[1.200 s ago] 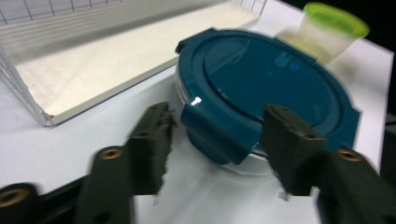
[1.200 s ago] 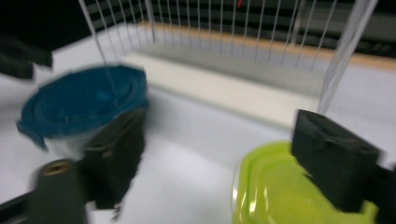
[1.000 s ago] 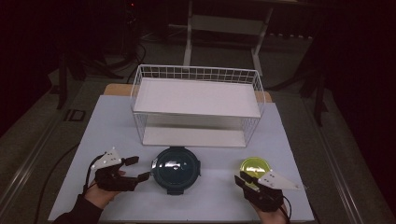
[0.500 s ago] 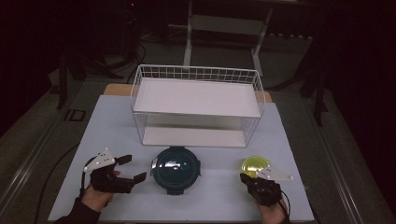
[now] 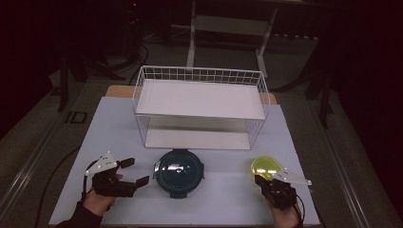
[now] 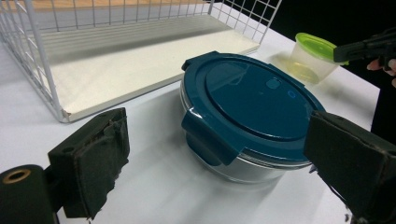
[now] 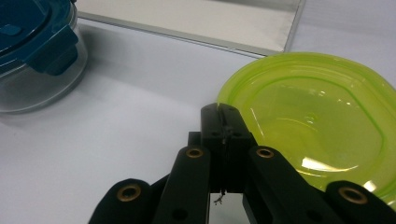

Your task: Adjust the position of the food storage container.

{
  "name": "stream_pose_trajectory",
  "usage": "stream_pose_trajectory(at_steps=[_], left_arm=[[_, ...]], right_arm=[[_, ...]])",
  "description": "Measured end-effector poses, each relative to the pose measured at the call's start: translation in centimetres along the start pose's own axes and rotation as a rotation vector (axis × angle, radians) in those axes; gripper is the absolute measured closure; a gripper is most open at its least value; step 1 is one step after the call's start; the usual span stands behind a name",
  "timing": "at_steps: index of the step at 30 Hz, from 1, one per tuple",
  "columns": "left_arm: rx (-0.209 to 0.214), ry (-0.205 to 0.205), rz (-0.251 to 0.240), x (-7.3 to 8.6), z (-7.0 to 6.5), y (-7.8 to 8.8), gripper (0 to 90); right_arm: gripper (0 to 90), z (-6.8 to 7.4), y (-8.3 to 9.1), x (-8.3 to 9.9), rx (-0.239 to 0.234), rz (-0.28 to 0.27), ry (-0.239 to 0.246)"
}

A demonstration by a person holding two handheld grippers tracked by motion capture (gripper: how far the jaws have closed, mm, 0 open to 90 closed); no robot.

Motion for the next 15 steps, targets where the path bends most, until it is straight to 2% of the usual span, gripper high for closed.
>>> stream_pose_trajectory(at_steps=[4, 6, 8, 15], left_arm=[[0.0, 0.005, 0.0, 0.0, 0.05, 0.0, 6.7], [0.0, 0.003, 0.003, 0.03, 0.11, -0.04, 6.7], [0.0, 0.004, 0.002, 0.07, 0.14, -0.05, 6.7], [0.006, 0.004, -0.001, 0.09, 0.09, -0.05, 6.7]], right_arm=[[89.8, 0.34, -0.05, -0.13, -0.022, -0.008, 0.012], [89.8, 0.56, -0.26, -0.09, -0.025, 0.0, 0.029], [89.8, 0.54, -0.5, -0.03, -0.031, 0.01, 0.025], [89.8, -0.35, -0.42, 0.02, 0.007, 0.017, 0.011]])
Point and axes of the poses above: each handheld gripper's, and its own axes: y roughly backward along the jaws, x roughly out of its underside, z roughly to its left, the point moved 4 cm from there along -y, roughly forward along the jaws
